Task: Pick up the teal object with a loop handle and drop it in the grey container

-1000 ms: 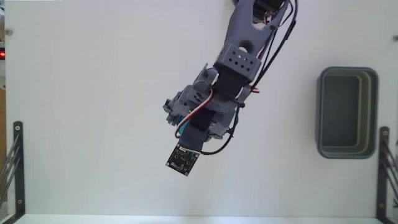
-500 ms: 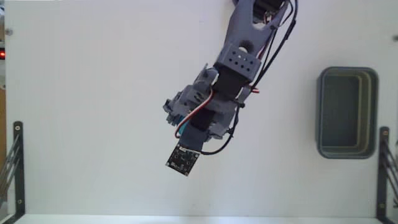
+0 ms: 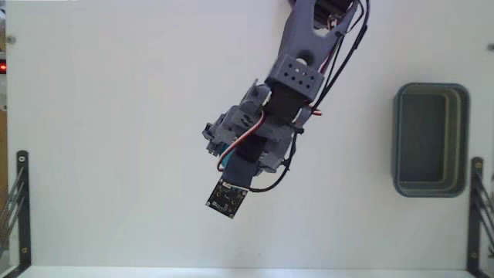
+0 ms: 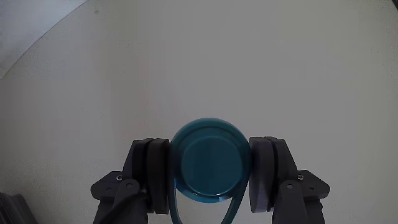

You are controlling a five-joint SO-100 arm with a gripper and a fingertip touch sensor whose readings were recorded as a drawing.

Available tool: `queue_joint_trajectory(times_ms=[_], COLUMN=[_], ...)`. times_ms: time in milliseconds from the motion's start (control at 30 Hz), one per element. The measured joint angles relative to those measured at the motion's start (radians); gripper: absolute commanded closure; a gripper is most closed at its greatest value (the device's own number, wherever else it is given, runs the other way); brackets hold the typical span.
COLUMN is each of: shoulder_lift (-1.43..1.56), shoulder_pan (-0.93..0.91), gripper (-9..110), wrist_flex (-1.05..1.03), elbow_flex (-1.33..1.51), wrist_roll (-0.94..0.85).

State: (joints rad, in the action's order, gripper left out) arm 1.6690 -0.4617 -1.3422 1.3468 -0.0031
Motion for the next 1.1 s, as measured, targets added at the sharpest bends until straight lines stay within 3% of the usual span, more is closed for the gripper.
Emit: queue_joint_trajectory(times_ms=[1100], shoulder_lift=[0.0], shoulder_pan=[0.041], gripper=[35], wrist_flex=[0.0], elbow_flex=[0.0], wrist_roll=[0.0])
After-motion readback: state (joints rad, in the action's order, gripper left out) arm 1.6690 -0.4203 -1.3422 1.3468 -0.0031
